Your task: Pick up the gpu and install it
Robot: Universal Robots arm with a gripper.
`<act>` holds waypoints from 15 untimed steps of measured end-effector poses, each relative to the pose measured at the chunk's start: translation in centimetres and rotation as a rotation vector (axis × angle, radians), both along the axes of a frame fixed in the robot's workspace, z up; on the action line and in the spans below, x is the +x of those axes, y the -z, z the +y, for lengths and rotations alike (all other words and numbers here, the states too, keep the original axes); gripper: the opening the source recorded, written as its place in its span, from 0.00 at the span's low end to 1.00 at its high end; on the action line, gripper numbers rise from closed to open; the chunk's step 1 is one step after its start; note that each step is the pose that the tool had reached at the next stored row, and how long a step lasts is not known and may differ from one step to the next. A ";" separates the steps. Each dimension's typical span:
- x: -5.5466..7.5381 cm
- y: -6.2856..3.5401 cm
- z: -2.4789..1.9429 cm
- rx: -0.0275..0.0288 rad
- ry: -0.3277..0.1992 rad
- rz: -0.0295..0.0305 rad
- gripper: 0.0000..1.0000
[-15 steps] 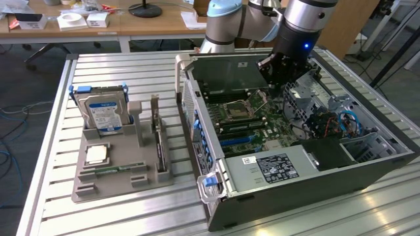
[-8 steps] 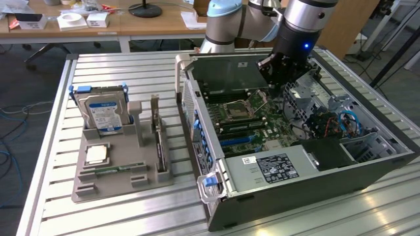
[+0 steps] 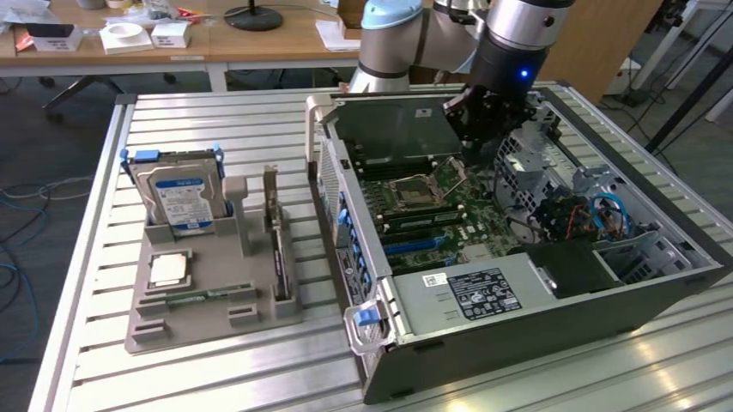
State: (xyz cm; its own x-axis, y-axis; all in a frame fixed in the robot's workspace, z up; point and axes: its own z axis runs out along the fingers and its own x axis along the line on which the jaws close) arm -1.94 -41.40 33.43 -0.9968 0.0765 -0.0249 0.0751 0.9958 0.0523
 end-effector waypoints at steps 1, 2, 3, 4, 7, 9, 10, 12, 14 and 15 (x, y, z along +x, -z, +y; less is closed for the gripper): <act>-0.3 0.05 0.21 0.0002 0.000 0.0000 0.10; -0.6 0.12 0.41 0.0003 0.000 0.0000 0.10; -1.0 0.20 0.60 0.0004 0.000 0.0000 0.10; -1.4 0.28 0.75 0.0007 0.000 -0.0001 0.10; -2.8 0.52 1.03 0.0021 0.000 -0.0002 0.10; -3.7 0.57 1.06 0.0018 0.000 -0.0001 0.10; -4.2 0.58 1.06 0.0019 0.000 -0.0001 0.10; -5.1 0.59 1.04 0.0020 0.000 -0.0002 0.10; -6.0 0.61 0.96 0.0020 0.000 -0.0001 0.10; -6.4 0.62 0.86 0.0019 0.000 -0.0002 0.10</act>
